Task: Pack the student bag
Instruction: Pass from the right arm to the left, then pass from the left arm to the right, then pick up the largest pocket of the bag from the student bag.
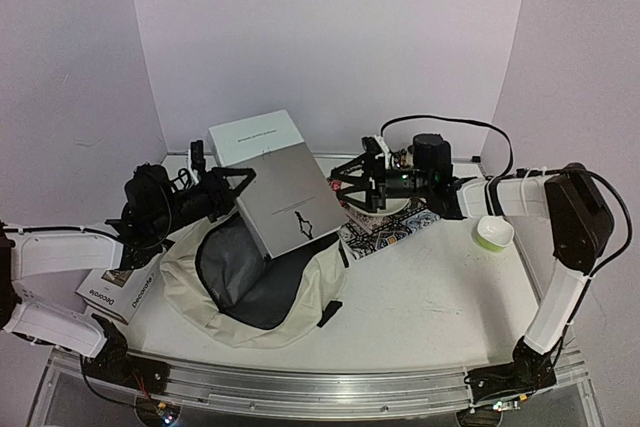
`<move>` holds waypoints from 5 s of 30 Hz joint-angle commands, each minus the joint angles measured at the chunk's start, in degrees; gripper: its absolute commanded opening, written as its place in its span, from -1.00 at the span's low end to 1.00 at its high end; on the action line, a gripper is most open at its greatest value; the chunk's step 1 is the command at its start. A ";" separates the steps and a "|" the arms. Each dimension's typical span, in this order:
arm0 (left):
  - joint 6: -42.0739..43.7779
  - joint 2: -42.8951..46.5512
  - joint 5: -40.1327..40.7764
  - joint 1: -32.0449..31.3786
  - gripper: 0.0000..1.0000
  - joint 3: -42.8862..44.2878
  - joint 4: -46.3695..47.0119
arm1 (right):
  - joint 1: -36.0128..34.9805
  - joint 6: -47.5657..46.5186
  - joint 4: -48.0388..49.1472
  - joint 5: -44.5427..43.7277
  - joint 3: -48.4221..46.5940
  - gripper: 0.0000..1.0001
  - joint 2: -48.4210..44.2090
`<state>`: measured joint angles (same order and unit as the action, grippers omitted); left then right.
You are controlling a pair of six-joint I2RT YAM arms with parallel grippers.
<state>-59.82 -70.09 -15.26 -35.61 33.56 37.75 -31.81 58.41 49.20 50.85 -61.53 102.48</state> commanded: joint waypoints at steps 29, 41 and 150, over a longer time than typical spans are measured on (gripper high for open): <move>-8.67 -9.80 2.48 1.90 -0.72 5.73 9.67 | -10.11 9.80 23.09 -26.13 18.61 0.97 -4.12; -13.28 -9.49 6.99 -1.81 -0.74 4.20 15.55 | -13.37 13.69 34.61 -28.94 16.87 0.97 -1.38; 45.89 -21.16 13.87 3.07 0.11 28.52 -70.62 | -9.69 8.45 -5.60 -22.39 32.31 -0.42 -44.62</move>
<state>-14.87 -89.21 2.62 -32.98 60.75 -31.70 -41.39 67.68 40.16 25.88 -26.92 57.81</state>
